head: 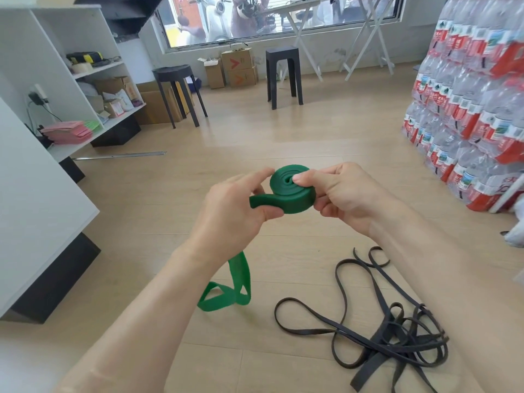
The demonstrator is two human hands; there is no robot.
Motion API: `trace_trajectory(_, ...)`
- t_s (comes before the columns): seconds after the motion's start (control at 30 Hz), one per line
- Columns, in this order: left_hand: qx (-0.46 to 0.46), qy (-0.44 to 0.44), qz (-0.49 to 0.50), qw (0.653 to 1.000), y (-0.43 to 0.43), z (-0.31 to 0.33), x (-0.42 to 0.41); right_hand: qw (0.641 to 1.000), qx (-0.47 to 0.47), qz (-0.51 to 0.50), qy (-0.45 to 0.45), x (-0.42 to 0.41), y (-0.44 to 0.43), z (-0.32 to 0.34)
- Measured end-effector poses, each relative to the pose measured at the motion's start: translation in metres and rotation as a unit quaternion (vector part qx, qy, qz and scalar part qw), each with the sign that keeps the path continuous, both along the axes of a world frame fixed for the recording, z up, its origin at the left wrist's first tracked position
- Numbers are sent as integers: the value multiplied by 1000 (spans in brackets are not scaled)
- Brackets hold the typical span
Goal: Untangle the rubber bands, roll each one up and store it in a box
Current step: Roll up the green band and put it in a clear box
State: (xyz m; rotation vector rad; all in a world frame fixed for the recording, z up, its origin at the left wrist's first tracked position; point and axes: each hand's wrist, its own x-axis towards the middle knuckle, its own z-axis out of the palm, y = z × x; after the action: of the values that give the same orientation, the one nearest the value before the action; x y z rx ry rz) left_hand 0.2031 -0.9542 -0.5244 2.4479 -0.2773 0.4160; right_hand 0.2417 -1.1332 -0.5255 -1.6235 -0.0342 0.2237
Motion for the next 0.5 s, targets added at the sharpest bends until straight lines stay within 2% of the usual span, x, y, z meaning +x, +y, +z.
trace_trajectory(0.17, -48, 90, -61, 993, 3, 2, 0, 997, -20, 54, 48, -4, -3, 3)
trace_trajectory(0.3, -142, 154, -58, 976, 7, 3, 2, 992, -64, 96, 55, -9, -1, 3)
trace_trajectory(0.43, -182, 229, -62, 954, 14, 6, 5, 960, -223, 162, -48, -9, -4, 8)
trace_trajectory(0.5, -174, 255, -71, 948, 18, 6, 7, 904, -339, 191, -174, -12, -8, 14)
